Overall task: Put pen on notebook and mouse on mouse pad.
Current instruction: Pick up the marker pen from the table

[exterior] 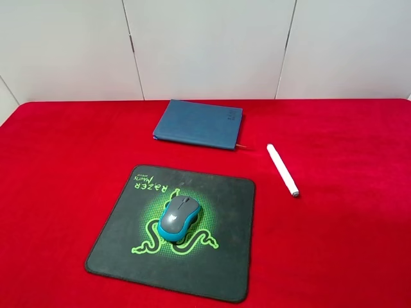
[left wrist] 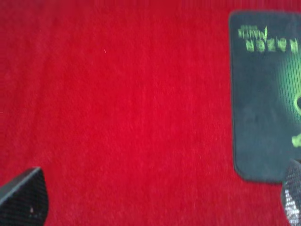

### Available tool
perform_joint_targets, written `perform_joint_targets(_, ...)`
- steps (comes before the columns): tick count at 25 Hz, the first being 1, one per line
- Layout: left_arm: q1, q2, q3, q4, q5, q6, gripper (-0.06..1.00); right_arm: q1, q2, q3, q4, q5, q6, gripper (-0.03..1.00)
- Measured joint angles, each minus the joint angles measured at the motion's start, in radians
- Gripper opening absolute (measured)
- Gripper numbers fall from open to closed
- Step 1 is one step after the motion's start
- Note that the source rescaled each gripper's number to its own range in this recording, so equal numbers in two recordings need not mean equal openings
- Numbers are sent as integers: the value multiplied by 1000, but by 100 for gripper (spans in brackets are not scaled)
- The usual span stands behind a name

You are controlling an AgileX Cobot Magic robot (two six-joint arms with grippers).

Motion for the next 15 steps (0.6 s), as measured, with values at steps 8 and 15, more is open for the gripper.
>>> perform_joint_targets(8,82,-73,0,5,0,4,100,0,0,0,0,0,0,100)
perform_joint_targets(15,85,-73,0,21,0,4,100,0,0,0,1,0,0,100)
